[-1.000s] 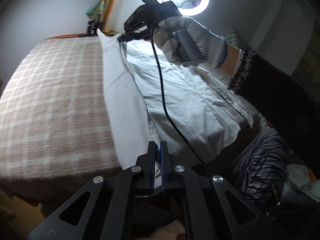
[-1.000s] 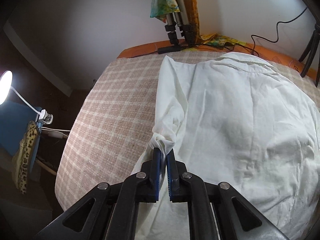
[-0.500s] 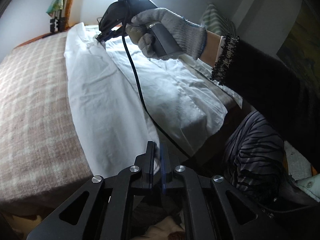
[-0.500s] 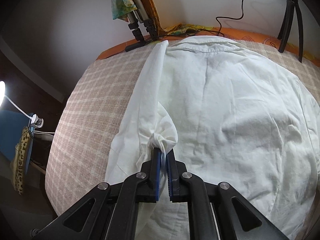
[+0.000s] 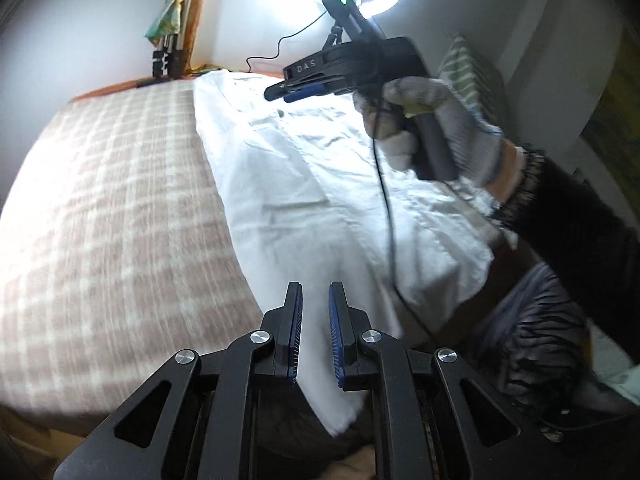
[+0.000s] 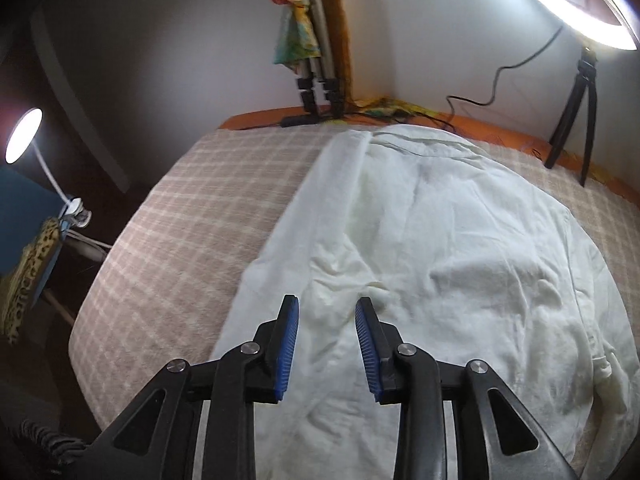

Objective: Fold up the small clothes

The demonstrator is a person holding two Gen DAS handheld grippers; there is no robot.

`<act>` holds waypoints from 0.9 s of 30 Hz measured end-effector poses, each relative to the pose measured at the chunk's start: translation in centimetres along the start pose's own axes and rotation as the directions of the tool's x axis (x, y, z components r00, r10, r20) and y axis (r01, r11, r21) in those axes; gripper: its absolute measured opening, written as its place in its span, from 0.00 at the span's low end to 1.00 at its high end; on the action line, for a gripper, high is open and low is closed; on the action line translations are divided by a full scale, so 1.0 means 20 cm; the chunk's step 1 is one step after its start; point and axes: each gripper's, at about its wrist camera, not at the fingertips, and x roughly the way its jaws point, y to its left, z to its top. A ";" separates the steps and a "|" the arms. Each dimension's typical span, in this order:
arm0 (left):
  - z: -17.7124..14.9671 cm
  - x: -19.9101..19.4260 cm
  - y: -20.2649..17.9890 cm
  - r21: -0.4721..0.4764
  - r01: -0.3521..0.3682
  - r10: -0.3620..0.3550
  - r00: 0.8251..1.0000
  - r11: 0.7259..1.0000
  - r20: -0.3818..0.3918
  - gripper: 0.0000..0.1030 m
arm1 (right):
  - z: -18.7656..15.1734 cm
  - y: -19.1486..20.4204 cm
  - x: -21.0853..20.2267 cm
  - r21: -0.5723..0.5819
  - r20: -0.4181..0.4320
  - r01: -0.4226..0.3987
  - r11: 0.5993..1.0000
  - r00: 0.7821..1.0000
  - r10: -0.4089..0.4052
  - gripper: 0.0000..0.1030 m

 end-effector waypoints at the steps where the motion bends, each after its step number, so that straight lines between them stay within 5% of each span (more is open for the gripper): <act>1: 0.01 0.03 -0.01 0.016 -0.005 0.005 1.000 1.000 -0.013 0.11 | -0.02 0.05 0.00 -0.027 0.003 -0.014 1.000 1.000 0.014 0.31; 9: -0.08 0.26 -0.08 0.098 0.001 0.014 0.988 0.995 -0.151 0.11 | -0.19 0.17 0.20 -0.109 -0.103 0.038 0.993 0.993 -0.049 0.29; 12: -0.11 0.27 -0.12 0.169 -0.023 0.046 0.990 0.985 -0.136 0.11 | -0.20 0.14 0.23 -0.081 -0.120 0.028 0.996 0.992 -0.037 0.29; 16: -0.07 0.25 -0.11 0.120 -0.015 0.031 0.991 0.993 -0.131 0.11 | -0.19 0.12 0.21 -0.053 -0.129 0.014 0.998 0.991 -0.021 0.29; 18: -0.05 0.23 -0.12 0.113 -0.018 0.030 0.994 0.993 -0.103 0.12 | -0.17 0.10 0.15 -0.014 -0.106 -0.022 1.000 0.994 0.020 0.32; 22: 0.03 0.15 -0.14 0.098 -0.020 0.022 0.999 0.995 -0.025 0.27 | -0.14 0.02 -0.07 0.019 -0.020 -0.008 1.000 1.000 0.008 0.40; 27: 0.12 0.11 -0.18 0.091 -0.009 0.006 0.999 0.996 0.033 0.28 | -0.20 -0.17 -0.31 0.101 0.050 0.020 0.995 0.998 -0.025 0.47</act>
